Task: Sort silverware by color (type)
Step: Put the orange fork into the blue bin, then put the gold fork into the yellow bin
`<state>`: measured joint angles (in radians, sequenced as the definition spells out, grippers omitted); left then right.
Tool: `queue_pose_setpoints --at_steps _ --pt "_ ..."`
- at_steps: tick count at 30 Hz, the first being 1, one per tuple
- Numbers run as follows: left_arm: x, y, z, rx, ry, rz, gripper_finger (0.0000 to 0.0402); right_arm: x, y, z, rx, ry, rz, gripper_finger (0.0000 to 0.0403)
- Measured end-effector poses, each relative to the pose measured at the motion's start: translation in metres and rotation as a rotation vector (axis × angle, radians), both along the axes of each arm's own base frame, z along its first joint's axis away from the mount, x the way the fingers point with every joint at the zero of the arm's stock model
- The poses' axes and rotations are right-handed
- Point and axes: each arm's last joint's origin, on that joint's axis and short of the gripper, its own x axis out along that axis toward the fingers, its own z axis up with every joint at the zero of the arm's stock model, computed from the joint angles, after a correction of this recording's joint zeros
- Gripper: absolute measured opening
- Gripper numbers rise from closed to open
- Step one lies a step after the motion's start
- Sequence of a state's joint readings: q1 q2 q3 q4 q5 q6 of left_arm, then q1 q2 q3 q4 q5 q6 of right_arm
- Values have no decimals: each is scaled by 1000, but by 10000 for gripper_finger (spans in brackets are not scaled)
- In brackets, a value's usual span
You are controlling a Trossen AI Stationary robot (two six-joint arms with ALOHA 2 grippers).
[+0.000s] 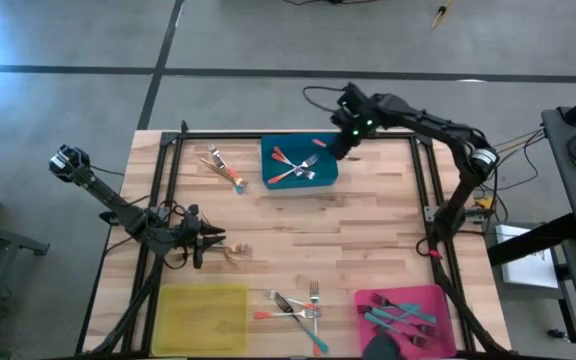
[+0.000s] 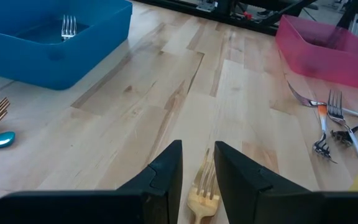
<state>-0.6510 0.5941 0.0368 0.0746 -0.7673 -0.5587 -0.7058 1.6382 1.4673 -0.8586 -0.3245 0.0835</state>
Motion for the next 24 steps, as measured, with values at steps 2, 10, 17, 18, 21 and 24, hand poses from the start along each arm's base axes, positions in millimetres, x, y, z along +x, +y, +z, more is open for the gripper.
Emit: queue_pose_setpoints --at_steps 2,10,17,18,21,24 --pt "0 0 0 0 0 0 77 17 8 1 -45 -60 39 9" --pt "0 0 0 0 0 0 77 68 8 -26 -162 -186 72 9" --pt "0 0 0 0 0 1 77 73 10 -44 -94 -132 66 33" --pt "0 0 0 0 0 0 77 73 10 -43 -91 -133 67 42" --pt "0 0 0 -1 0 0 77 70 12 -39 -85 -124 67 73" --pt "0 0 0 0 0 1 77 62 16 -33 -51 -95 47 103"
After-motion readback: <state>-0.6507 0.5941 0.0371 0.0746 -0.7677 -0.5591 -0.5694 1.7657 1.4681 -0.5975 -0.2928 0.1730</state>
